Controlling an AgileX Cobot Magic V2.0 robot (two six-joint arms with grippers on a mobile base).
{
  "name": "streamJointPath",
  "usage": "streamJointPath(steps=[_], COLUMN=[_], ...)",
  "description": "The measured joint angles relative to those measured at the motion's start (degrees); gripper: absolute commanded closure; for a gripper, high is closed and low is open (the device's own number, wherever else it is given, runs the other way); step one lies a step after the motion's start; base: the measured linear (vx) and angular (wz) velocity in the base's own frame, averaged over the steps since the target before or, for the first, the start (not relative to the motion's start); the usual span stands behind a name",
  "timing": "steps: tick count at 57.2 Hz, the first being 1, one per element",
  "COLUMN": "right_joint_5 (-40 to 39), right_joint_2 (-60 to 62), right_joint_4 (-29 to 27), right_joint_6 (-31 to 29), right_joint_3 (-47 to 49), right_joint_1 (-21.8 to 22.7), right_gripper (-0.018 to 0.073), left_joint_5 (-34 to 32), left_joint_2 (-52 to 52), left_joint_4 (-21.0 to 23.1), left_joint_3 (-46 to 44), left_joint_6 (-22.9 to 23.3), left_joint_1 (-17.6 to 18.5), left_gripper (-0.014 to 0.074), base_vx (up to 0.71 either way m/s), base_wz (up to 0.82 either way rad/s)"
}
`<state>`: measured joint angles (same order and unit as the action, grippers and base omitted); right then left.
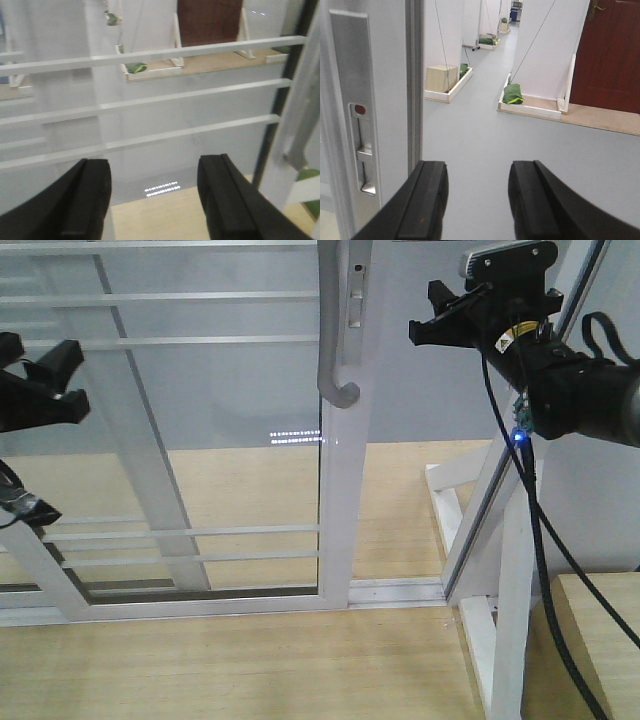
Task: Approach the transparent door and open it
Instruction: 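Move the left gripper to the grey handle and grasp it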
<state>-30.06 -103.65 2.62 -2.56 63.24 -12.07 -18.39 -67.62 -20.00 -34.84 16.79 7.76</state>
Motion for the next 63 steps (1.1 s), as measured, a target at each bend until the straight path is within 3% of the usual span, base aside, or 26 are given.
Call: streamJointPath(steps=[6, 11, 18, 32, 42, 63], right_joint_5=[4.14, 6.72, 10.54, 11.95, 12.01, 12.01], right_joint_2=[2.95, 5.10, 7.91, 10.90, 11.08, 11.08], right_joint_4=[0.00, 0.00, 0.00, 0.00, 0.00, -0.02], right_joint_6=[-1.66, -2.88, -4.64, -6.43, -7.81, -9.01], right_joint_3=[0.00, 0.00, -0.02, -0.17, -0.21, -0.21], right_joint_1=[0.00, 0.00, 0.00, 0.00, 0.00, 0.00], right_gripper=[0.0191, 0.0191, 0.0191, 0.0191, 0.0191, 0.0191], left_joint_5=[-4.98, -10.39, -14.37, -15.00, -13.71, -10.29], left_joint_2=[-3.28, -7.21, -14.59, -29.03, -38.20, -49.01], left_joint_4=[-7.76, -10.75, -11.34, -11.39, -11.39, -11.39], left_joint_3=[-0.04, -1.05, -4.43, -16.73, -26.44, -40.51], left_joint_6=[6.05, 8.72, 9.72, 10.09, 10.07, 9.90], left_joint_1=[2.66, 4.42, 5.94, 9.47, 12.70, 15.86], left_gripper=[0.0093, 0.0093, 0.0093, 0.0093, 0.0093, 0.0093], base_vx=[0.00, 0.00, 0.00, 0.00, 0.00, 0.00], base_wz=[0.00, 0.00, 0.00, 0.00, 0.00, 0.00])
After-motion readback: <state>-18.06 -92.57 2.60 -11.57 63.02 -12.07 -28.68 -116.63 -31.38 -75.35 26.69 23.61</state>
